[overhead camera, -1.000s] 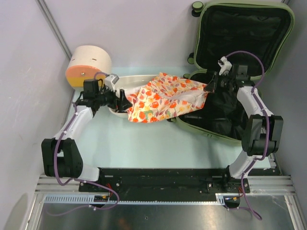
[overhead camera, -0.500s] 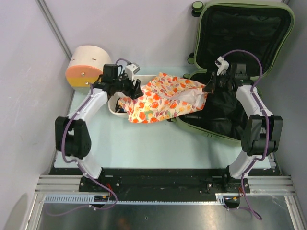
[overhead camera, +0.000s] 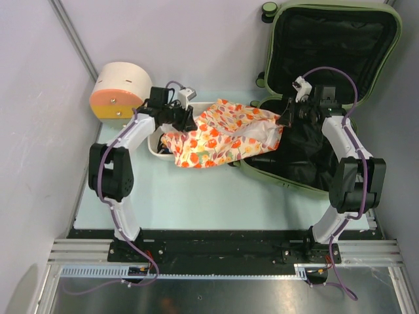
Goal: Open, take out, and arrange the luggage
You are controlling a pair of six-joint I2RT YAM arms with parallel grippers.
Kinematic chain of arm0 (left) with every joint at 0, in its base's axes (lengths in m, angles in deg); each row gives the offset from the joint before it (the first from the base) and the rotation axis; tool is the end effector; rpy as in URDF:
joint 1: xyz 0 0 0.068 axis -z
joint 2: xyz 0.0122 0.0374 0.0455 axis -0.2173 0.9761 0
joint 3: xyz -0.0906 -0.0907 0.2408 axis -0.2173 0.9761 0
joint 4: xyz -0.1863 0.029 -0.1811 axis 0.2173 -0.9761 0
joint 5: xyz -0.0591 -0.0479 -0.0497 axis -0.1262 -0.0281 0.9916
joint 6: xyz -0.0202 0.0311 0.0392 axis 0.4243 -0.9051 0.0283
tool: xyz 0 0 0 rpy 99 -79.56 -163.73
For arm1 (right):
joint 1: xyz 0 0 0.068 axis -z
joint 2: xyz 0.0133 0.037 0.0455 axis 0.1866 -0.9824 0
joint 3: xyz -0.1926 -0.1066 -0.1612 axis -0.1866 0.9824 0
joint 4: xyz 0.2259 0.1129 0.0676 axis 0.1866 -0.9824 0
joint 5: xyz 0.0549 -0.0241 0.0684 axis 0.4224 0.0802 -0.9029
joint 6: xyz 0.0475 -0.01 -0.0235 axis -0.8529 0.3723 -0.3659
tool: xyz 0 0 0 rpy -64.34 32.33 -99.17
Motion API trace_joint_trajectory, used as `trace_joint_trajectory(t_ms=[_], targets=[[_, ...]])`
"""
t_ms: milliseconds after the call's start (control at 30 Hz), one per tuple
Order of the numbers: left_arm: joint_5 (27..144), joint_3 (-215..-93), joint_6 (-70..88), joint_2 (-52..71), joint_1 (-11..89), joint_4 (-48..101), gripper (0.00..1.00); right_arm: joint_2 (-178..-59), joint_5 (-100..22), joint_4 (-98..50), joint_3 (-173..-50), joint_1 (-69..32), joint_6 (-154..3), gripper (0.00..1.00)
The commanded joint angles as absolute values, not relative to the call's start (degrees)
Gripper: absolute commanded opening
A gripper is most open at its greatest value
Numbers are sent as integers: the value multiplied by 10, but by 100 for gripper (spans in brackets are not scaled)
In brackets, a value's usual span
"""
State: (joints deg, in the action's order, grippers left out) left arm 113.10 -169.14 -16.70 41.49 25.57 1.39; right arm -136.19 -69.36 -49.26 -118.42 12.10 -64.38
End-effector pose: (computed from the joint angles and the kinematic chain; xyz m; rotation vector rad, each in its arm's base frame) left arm 0.4081 -0.1158 0.2663 0.8170 2.1047 -0.7166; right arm 0.3882 0.0126 0.2970 -0.3962 2.1702 0.6927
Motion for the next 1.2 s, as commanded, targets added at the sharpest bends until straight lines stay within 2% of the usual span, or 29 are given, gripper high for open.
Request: trace_joint_trajectory(t_ms=[0, 33, 67, 233, 433, 767, 1000, 1167], targets=[[1180, -1741, -170, 427, 263, 13, 11, -1338, -711, -492, -1220, 116, -634, 0], [1212, -1747, -178, 423, 265, 13, 3, -1336, -711, -493, -1221, 115, -633, 0], [1225, -1752, -189, 415, 272, 13, 0, -1334, -712, -492, -1223, 115, -630, 0], [1271, -1750, -352, 311, 336, 13, 0, -1325, -710, -484, -1228, 109, -622, 0], [1345, -1746, -453, 241, 421, 14, 0, -1311, -709, -458, -1233, 81, -618, 0], [1436, -1775, -460, 214, 478, 14, 0, -1282, -732, -475, -1231, 103, -590, 0], [1448, -1650, -473, 150, 478, 2, 0, -1363, -780, -468, -1242, 194, -713, 0], [1456, -1615, -440, 121, 488, -3, 0, -1427, -800, -484, -1242, 211, -765, 0]])
